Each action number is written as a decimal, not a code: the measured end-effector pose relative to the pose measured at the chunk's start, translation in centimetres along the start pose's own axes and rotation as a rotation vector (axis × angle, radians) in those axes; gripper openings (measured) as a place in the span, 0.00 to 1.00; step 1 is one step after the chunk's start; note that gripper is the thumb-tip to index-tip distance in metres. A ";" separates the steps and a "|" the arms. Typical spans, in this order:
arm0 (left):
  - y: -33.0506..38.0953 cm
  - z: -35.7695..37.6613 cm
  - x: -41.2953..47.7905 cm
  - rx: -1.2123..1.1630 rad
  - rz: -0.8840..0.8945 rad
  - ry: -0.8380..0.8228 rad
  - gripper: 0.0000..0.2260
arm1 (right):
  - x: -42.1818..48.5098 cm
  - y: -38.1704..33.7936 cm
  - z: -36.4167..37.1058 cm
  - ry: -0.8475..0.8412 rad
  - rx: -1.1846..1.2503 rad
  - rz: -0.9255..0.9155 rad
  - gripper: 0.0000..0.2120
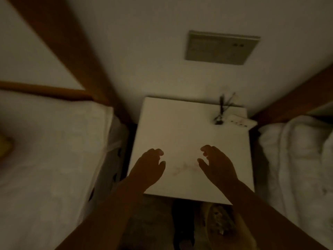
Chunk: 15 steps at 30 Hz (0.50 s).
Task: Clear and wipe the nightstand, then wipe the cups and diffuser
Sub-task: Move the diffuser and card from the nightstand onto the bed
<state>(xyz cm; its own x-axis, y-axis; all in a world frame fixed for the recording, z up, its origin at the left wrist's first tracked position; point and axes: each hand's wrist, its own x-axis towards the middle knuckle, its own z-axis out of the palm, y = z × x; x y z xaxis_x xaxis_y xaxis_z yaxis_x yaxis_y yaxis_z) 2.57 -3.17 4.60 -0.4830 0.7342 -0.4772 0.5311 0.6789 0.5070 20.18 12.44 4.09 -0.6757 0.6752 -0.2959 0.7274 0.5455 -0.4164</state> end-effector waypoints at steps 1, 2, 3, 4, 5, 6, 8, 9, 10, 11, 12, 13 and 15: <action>2.3 1.0 1.9 0.031 0.032 -0.014 0.15 | 0.4 2.6 -0.9 0.018 0.013 0.046 0.15; 3.4 1.3 2.9 0.049 0.046 -0.026 0.16 | 0.8 3.9 -1.4 0.034 0.017 0.063 0.15; 4.9 1.9 4.2 0.078 0.066 -0.048 0.17 | 1.3 5.8 -2.0 0.054 0.021 0.088 0.16; 6.4 2.6 5.7 0.114 0.093 -0.076 0.18 | 1.9 7.7 -2.8 0.078 0.034 0.121 0.16; 7.8 3.2 7.1 0.156 0.119 -0.101 0.19 | 2.6 9.4 -3.5 0.108 0.050 0.156 0.16; 9.0 3.8 8.5 0.187 0.142 -0.113 0.21 | 3.3 11.0 -4.1 0.140 0.065 0.191 0.15; 11.2 4.6 11.4 0.213 0.156 -0.100 0.27 | 4.7 14.0 -5.1 0.205 0.072 0.261 0.14; 12.0 4.8 12.6 0.202 0.150 -0.081 0.30 | 5.3 15.0 -5.5 0.235 0.082 0.294 0.14; 12.7 5.0 13.8 0.177 0.149 -0.056 0.33 | 5.9 15.9 -5.7 0.263 0.108 0.319 0.15; 13.4 5.3 15.0 0.152 0.160 -0.028 0.35 | 6.5 16.7 -5.9 0.288 0.147 0.335 0.16; 13.9 5.4 16.0 0.132 0.186 0.011 0.36 | 7.1 17.3 -5.9 0.315 0.184 0.332 0.18; 14.4 5.6 16.9 0.120 0.225 0.058 0.36 | 7.7 17.8 -6.0 0.339 0.215 0.311 0.20; 15.1 5.9 18.5 0.081 0.300 0.151 0.34 | 8.9 18.1 -5.9 0.361 0.240 0.230 0.24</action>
<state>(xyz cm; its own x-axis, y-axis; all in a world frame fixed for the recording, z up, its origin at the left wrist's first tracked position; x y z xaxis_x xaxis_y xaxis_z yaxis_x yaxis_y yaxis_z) 5.77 20.58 -0.86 -0.3912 0.8982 -0.2005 0.7158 0.4339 0.5472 28.00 31.27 -0.97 -0.3850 0.9170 -0.1046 0.7761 0.2603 -0.5744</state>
